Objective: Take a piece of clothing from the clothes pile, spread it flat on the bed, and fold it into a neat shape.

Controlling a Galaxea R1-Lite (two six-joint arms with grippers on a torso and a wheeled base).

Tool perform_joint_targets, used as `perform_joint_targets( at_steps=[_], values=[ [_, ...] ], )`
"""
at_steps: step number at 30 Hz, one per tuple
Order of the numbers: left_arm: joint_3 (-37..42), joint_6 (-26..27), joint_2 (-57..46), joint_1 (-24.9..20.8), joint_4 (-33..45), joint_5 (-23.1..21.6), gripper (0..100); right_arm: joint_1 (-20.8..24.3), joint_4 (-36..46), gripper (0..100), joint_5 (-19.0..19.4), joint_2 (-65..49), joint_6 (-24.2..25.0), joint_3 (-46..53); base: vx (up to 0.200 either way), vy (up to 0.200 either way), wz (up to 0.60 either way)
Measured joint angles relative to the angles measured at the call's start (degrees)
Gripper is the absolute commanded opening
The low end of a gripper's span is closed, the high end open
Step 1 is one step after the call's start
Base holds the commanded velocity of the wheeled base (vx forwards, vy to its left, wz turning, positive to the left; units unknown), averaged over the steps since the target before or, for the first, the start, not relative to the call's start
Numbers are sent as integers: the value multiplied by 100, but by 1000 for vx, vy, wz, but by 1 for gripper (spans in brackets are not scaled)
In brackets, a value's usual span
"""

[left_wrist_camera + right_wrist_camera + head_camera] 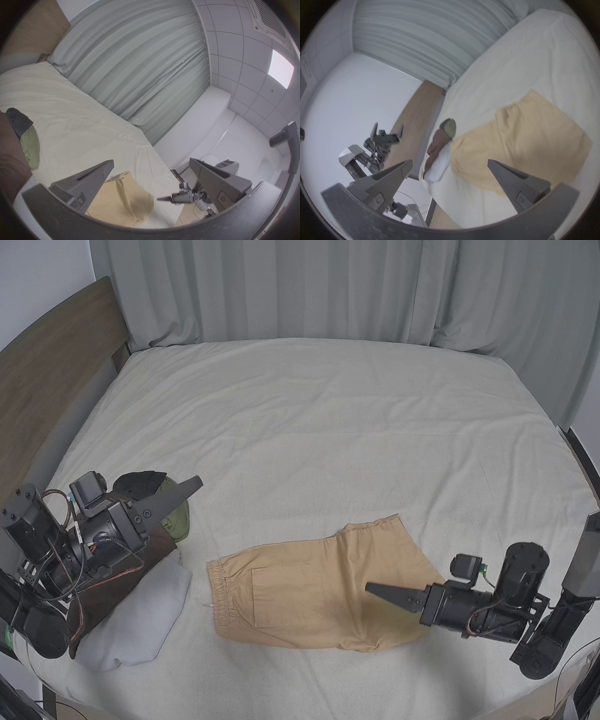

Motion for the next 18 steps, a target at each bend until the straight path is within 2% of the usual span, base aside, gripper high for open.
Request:
perform_joint_targets(
  at_steps=[5, 10, 15, 18],
  values=[
    [152, 13, -189, -21, -2, -249, 100, -74, 7, 100, 229, -328, -6, -453, 0, 0, 0],
    [260, 17, -317, -27, -2, -332, 100, -185, 13, 100, 279, -601, 13, -679, 0, 0, 0],
    [315, 68, -344, -18, 0, -332, 100, -568, 13, 100, 284, -705, -50, -965, 0, 0, 0],
    [350, 328, -333, -18, 0, -332, 100, -819, 13, 100, 301, -728, -310, -1068, 0, 0, 0]
  ],
)
